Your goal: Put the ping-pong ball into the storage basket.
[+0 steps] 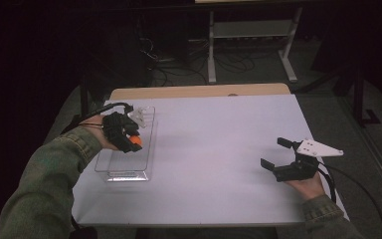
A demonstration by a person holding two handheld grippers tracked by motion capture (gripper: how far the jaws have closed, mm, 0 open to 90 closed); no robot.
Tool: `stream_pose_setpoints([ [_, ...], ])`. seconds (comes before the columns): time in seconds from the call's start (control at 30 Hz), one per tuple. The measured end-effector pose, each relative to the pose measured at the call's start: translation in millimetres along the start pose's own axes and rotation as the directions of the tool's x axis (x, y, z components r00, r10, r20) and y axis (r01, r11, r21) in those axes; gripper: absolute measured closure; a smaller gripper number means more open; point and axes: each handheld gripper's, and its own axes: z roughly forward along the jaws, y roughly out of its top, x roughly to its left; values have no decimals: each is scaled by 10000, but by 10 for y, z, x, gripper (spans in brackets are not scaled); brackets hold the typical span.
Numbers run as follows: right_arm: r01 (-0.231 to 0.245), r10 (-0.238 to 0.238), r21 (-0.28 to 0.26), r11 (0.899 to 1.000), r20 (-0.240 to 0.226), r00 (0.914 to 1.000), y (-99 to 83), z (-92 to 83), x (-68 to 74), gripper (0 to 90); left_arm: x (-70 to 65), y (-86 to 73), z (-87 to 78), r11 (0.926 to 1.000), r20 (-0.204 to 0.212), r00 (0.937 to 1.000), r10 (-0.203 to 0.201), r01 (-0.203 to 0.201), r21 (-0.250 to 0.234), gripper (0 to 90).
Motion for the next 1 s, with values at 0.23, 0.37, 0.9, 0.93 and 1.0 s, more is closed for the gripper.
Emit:
stream_pose_setpoints([
  [0.23, -8, 9, -7, 10000, 38, 10000, 1, -7, -3, 0, -29, -34, 78, 9999, 252, 9997, 38, -41, 149, 502],
  [0.37, 30, -30, 7, 10000, 34, 10000, -1, -4, -2, 0, -35, -50, 128, 9997, 361, 9993, 22, -31, 255, 502],
  [0.9, 43, -43, 8, 10000, 42, 10000, 0, -16, -2, 0, -59, -110, 285, 9993, 512, 9987, -26, 7, 370, 502],
  [0.93, 42, -42, 4, 10000, 42, 10000, 0, -17, -2, 0, -57, -118, 283, 9995, 479, 9988, -24, 8, 328, 502],
  [1.0, 56, -56, 1, 10000, 44, 10000, 1, -22, -2, 0, -52, -136, 285, 9997, 473, 9988, -82, 72, 228, 502],
])
